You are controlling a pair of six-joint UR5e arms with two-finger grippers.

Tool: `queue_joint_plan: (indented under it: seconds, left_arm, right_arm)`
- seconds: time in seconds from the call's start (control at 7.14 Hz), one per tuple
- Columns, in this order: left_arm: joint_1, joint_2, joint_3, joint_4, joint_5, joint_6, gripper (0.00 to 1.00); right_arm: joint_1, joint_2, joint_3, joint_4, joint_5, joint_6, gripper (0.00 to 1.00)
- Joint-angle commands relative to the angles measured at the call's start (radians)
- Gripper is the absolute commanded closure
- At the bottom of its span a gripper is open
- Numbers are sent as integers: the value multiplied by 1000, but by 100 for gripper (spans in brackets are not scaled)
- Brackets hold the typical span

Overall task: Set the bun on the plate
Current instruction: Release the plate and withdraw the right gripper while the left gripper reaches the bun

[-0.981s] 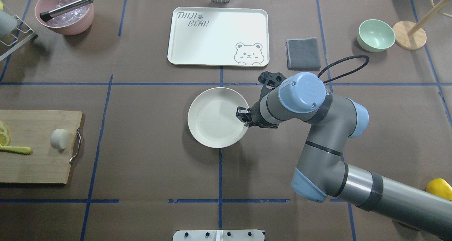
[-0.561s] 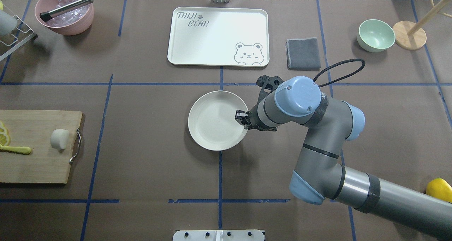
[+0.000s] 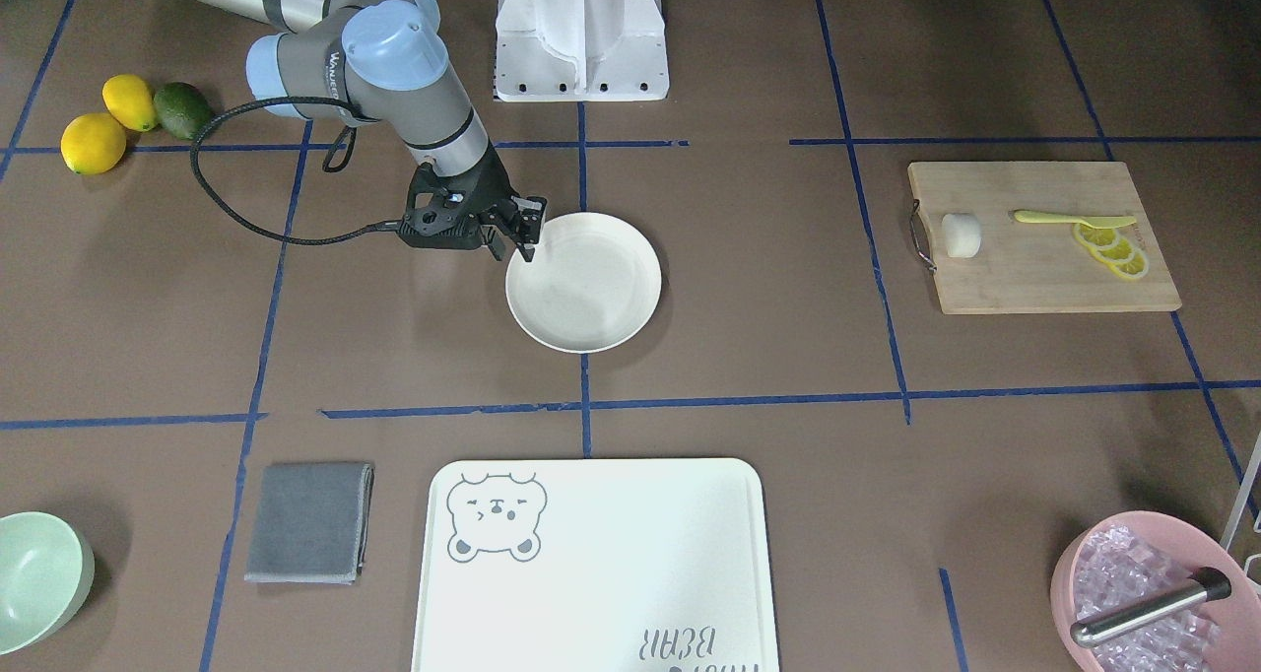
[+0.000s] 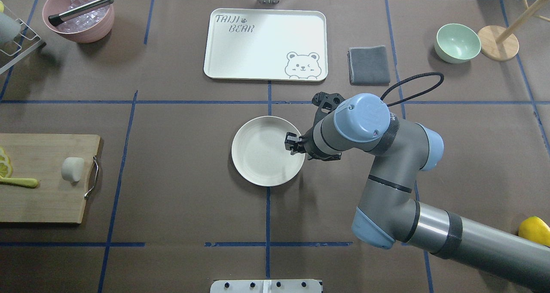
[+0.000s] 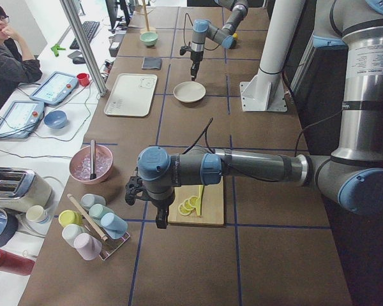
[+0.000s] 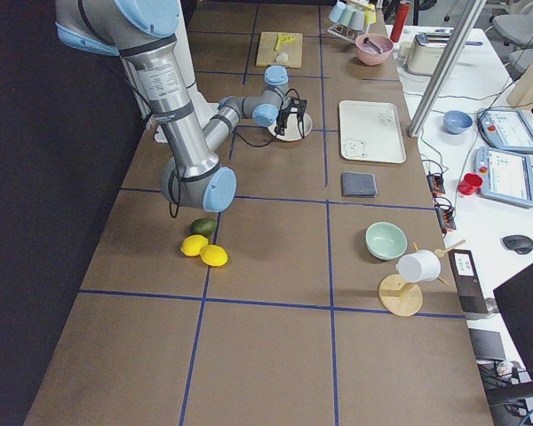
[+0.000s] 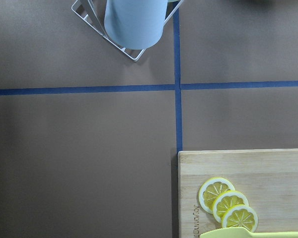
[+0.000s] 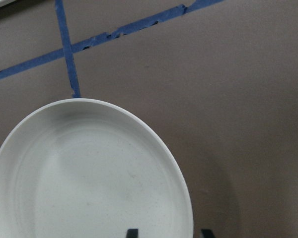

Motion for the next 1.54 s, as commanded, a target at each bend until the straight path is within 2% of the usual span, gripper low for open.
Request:
queue_joint_plan:
  seconds: [0.0,0.28,0.42,0.7,0.84,0.98,1.12,1.26,1.4]
  left_arm:
    - [11,-4,-34,-59,-3,-25,0]
    - [144,-6,-97,-171,-10,-302,0]
    - [233,0,-167,-222,-9,-487,0]
    - [377,5,-278,-233,28,-712,0]
    - [461,7,-303,-266,116,-807,0]
    - [550,60,-303,-379,187,-926,0]
    - [636,119,-297,-544,250,-1060,0]
    - [712,155,-297,-631,293,-1157,0]
    - [803,157,-294,-650,380,-1226,0]
  right_arm:
    - [30,3,13,-4,3,-3,0]
    - [93,-22,37,-42,23,-29,0]
    - [128,-23,52,-101,38,-129,0]
    - [199,-28,112,-293,45,-379,0]
    - [256,-41,137,-345,86,-489,0]
    - [326,-78,152,-357,153,-579,0]
    - [390,-118,158,-358,214,-683,0]
    - [446,-159,157,-360,250,-789,0]
    - [495,-196,155,-361,275,-887,0]
